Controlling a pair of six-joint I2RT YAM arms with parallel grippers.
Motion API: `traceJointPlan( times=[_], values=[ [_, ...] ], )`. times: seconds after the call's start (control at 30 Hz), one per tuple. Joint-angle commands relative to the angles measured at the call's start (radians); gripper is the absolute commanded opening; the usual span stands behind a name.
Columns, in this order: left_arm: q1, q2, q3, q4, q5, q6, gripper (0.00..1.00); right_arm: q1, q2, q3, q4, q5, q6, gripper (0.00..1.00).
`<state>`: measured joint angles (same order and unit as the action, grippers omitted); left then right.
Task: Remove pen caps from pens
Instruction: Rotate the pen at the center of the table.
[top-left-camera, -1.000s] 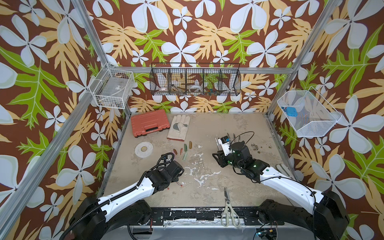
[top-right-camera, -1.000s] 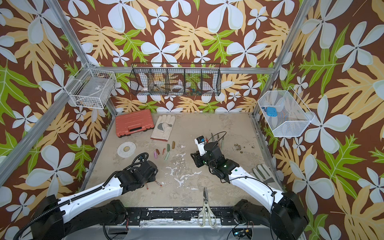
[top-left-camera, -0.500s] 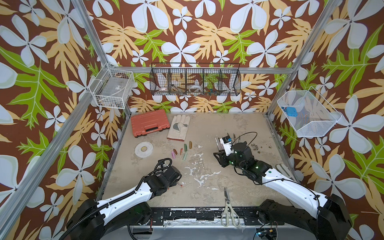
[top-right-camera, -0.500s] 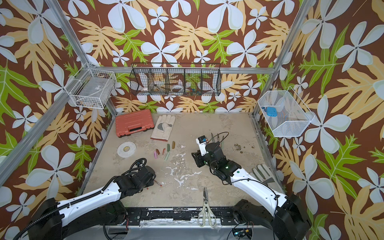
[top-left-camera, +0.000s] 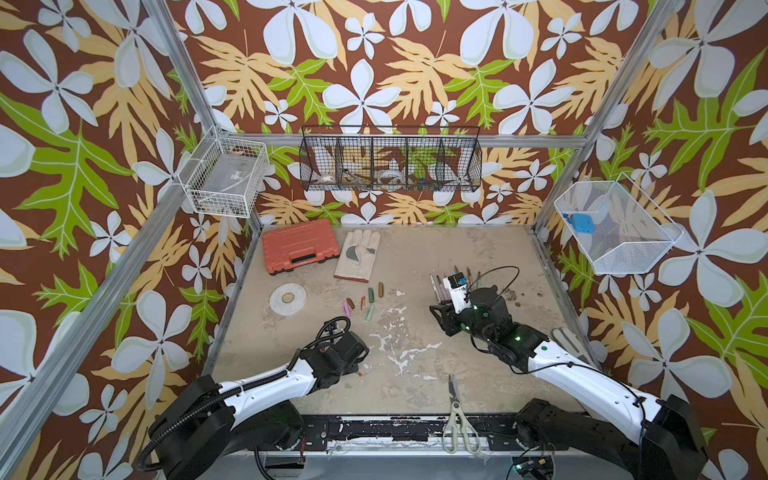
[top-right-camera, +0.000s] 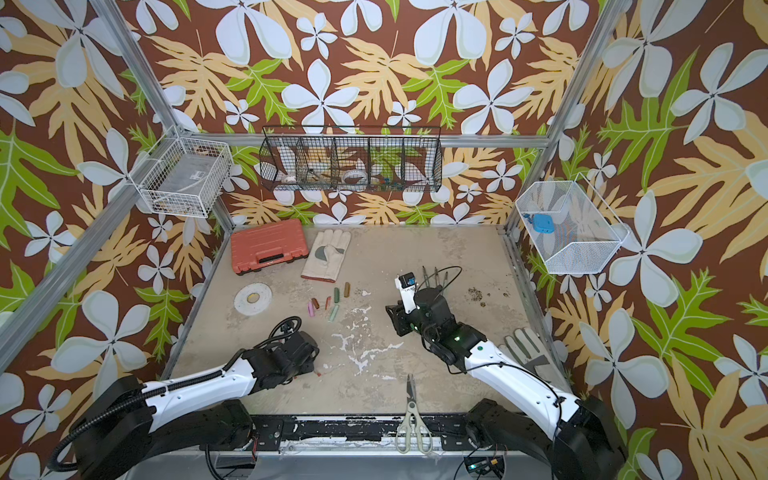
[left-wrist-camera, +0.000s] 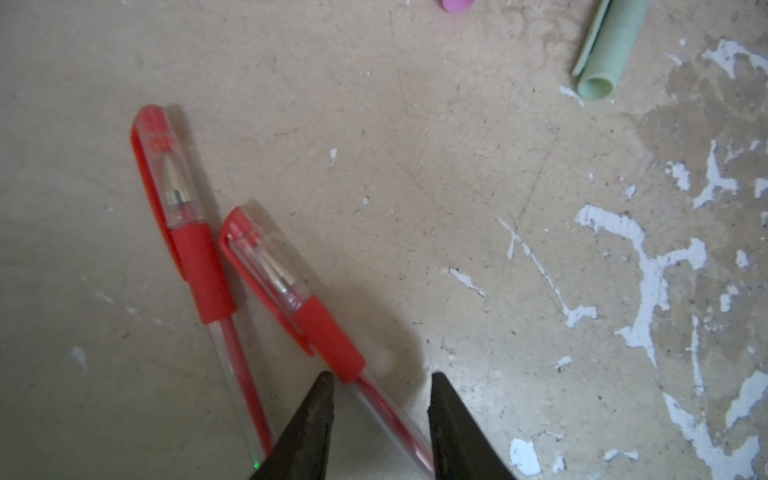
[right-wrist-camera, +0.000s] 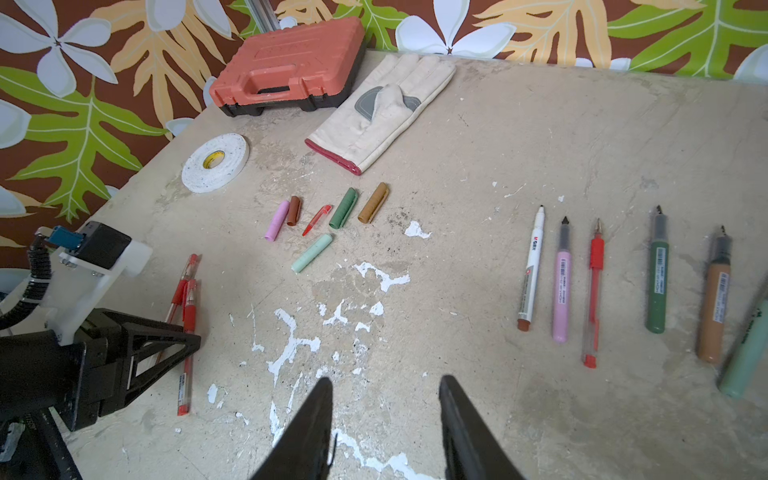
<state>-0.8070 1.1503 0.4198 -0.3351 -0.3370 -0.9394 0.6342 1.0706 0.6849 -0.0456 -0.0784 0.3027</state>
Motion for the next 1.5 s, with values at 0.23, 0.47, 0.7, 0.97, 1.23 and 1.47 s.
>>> traceJointPlan(
  times=[0.23,0.47,0.7,0.97,1.23,1.47],
  values=[
    [-0.011,0.141,0.008,0.14,0.118,0.056,0.21,0.0,0.002,0.003,0.0,0.005,-0.017,0.42],
    [-0.045,0.206,0.033,0.174,0.134,0.054,0.2,0.001,0.019,0.004,0.001,-0.002,-0.017,0.43],
    [-0.045,0.07,0.052,0.142,0.125,0.068,0.38,0.0,0.066,0.011,0.0,-0.045,-0.021,0.43],
    [-0.034,-0.148,0.014,0.019,0.045,0.066,0.27,0.0,0.092,0.016,0.007,-0.06,-0.021,0.45],
    [-0.023,-0.016,0.005,0.046,0.075,0.099,0.06,0.001,0.105,0.015,0.009,-0.063,-0.023,0.44],
    [-0.024,0.018,-0.02,0.162,0.189,0.138,0.0,0.0,0.109,0.017,0.009,-0.067,-0.025,0.44]
  ],
)
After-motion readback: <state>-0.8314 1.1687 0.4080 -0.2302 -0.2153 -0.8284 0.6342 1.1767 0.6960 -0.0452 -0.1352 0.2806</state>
